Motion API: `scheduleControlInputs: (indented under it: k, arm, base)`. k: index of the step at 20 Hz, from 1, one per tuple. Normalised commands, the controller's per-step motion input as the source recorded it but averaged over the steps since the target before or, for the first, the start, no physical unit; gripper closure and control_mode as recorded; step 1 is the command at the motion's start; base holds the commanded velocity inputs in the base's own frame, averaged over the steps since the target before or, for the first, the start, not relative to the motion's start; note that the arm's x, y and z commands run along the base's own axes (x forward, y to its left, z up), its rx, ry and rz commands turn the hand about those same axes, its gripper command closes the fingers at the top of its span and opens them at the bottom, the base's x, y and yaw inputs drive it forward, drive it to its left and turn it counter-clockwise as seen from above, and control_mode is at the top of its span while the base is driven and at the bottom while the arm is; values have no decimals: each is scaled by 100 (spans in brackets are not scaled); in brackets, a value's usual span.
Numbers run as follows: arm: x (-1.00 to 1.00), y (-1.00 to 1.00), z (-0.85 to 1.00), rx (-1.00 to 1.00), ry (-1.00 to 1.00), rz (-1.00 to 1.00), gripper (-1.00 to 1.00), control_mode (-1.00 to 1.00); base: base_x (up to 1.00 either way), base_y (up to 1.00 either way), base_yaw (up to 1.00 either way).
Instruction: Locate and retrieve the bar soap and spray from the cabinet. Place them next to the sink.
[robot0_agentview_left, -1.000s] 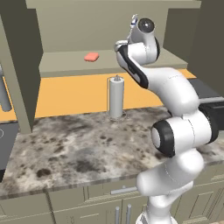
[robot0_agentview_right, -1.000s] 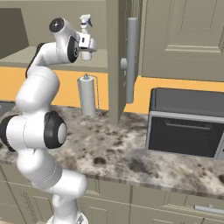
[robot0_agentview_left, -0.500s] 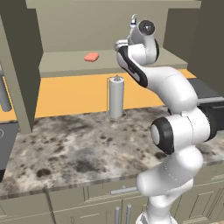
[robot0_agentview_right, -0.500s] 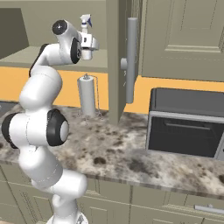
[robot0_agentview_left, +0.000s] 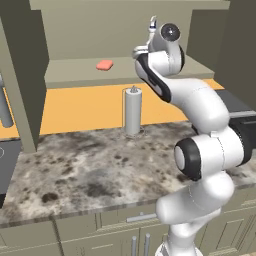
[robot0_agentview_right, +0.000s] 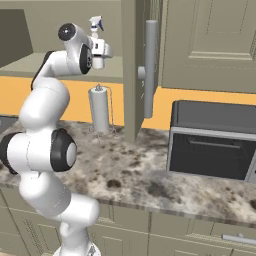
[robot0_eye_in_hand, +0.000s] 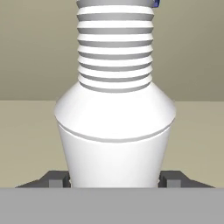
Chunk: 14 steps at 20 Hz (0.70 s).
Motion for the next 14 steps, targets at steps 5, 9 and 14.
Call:
scheduleControlInputs:
  k: [5,9,14]
  arm:
    - [-57,0,0,5,0,-2,100,-100]
    - [-75,-1,7,2,0,0,100,-100]
    - [-95,-6,15,0,0,0,100,-100]
  base:
    - [0,0,0]
    - [0,0,0]
    - [0,0,0]
